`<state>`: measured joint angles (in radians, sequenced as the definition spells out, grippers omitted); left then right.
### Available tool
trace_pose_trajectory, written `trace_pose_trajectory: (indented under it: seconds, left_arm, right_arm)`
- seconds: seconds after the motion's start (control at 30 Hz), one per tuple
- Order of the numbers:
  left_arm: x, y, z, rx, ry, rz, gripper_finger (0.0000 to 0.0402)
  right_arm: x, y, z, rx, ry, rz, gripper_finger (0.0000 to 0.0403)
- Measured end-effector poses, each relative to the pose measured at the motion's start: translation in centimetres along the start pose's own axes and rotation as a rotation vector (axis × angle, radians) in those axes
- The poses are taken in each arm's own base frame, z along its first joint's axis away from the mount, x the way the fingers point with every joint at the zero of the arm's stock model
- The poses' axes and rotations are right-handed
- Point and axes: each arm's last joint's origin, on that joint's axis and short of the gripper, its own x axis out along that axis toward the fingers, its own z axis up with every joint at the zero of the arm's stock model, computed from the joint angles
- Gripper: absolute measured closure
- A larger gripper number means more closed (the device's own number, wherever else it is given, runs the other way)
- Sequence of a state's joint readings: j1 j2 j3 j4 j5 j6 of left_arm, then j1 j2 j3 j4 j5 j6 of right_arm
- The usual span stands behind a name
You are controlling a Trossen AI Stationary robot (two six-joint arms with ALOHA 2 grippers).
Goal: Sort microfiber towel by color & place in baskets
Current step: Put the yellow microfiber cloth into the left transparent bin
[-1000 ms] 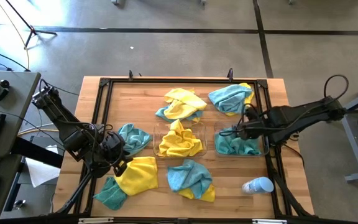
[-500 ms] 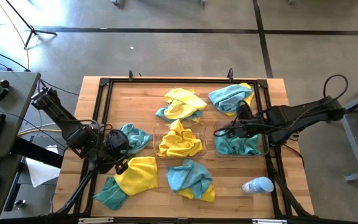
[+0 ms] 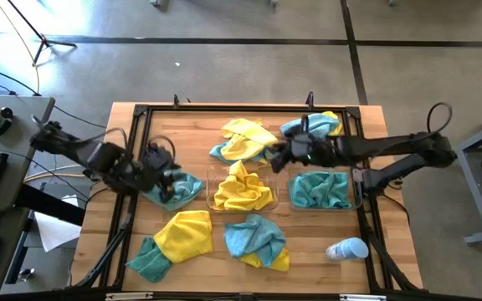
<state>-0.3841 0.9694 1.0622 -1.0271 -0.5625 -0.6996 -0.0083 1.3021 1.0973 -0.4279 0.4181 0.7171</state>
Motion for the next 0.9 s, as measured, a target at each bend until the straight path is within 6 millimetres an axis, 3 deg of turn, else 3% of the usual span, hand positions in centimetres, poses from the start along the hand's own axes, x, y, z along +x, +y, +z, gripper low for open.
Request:
trace_pose_trajectory:
  seconds: [0.23, 0.47, 0.7, 0.9]
  left_arm:
    - [-1.5, 3.4, 0.9, -0.1, -0.084, 0.043, 0.0257]
    - [-2.0, 4.2, 0.9, -0.152, -0.11, 0.051, 0.0257]
    - [-1.8, 4.7, 1.2, -0.177, -0.129, 0.107, 0.0257]
    - [-1.7, 5.2, 1.4, -0.174, -0.13, 0.139, 0.0257]
  right_arm:
    - [5.8, -3.0, 2.4, -0.077, 0.047, 0.086, 0.0309]
    - [10.3, -5.6, 3.8, -0.183, 0.169, 0.069, 0.0309]
    - [14.0, -5.5, 6.1, -0.317, 0.407, -0.034, 0.0309]
    - [17.8, -4.7, 6.7, -0.392, 0.569, -0.072, 0.0308]
